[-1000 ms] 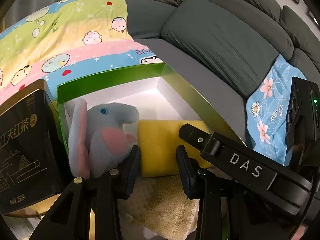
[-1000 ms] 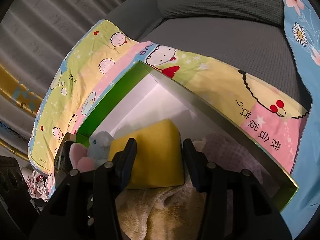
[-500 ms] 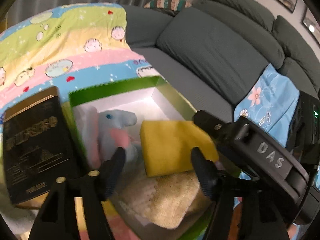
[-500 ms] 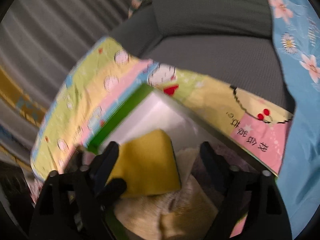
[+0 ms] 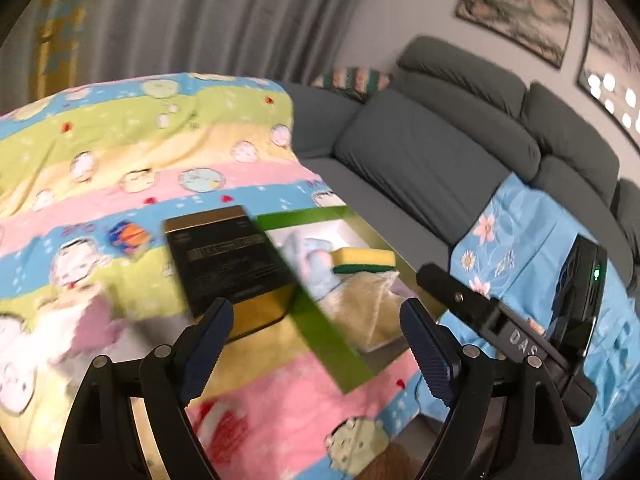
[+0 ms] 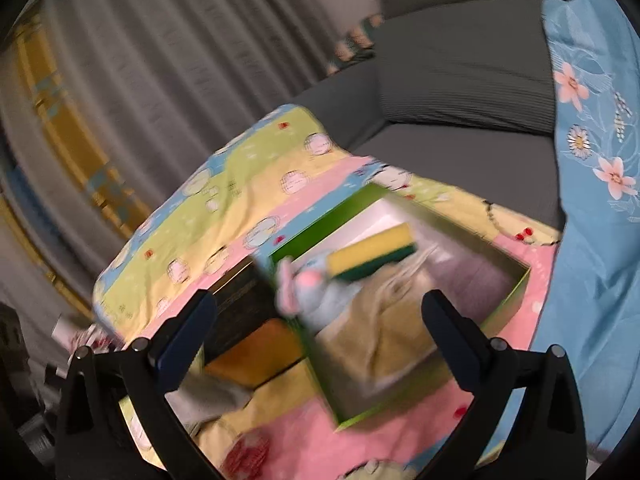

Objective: Organize soft objects
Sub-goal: 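Move the right tool back toward the white tissue pack with tree print, then grasp the tissue pack with the right gripper and lift it, then carry the tissue pack with the right gripper over the green box, then lower the tissue pack into the box and open the right gripper, then move the right tool back toward the grey cloth on the quilt, then grasp the grey-and-pink cloth with the right gripper and lift it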

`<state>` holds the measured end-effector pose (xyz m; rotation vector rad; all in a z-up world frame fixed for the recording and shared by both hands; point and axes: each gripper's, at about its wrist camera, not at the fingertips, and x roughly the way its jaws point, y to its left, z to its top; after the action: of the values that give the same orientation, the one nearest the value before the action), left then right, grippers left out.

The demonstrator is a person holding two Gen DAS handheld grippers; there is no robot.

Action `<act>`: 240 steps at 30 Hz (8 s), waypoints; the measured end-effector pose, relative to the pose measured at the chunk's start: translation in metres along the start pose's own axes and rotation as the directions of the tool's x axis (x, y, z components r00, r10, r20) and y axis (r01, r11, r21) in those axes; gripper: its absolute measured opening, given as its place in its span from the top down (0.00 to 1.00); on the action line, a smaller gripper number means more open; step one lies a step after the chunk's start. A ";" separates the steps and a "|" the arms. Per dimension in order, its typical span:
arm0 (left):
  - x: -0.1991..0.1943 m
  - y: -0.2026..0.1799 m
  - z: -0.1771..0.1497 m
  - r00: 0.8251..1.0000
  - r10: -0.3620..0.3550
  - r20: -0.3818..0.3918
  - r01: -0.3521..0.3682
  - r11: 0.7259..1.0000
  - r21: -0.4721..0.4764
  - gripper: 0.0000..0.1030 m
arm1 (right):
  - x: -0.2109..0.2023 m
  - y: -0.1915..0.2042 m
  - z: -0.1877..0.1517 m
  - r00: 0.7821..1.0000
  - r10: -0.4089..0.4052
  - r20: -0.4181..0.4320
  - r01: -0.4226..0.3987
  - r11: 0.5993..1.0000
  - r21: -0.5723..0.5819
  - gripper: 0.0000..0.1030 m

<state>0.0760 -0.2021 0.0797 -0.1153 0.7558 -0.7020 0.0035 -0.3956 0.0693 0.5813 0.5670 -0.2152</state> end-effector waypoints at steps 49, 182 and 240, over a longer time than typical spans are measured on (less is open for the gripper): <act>-0.024 0.226 -0.159 0.977 0.134 -0.164 -0.198 0.857 -0.476 0.58 | 0.175 0.188 -0.198 0.675 0.173 -0.717 -0.393 0.907 -0.150 0.53; 0.204 -0.068 0.003 0.953 -0.170 -0.252 0.185 0.982 0.039 0.56 | 0.097 -0.100 0.036 0.984 -0.102 -0.149 0.128 0.977 0.173 0.41; -0.145 0.229 -0.175 0.951 0.309 -0.035 -0.278 0.797 -0.536 0.16 | 0.192 0.177 -0.132 0.853 0.034 -0.520 -0.190 0.950 -0.249 0.85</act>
<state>0.0100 0.0900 -0.0402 -0.5167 0.8800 -0.1703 0.1653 -0.1818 -0.0488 0.3750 1.0593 0.1471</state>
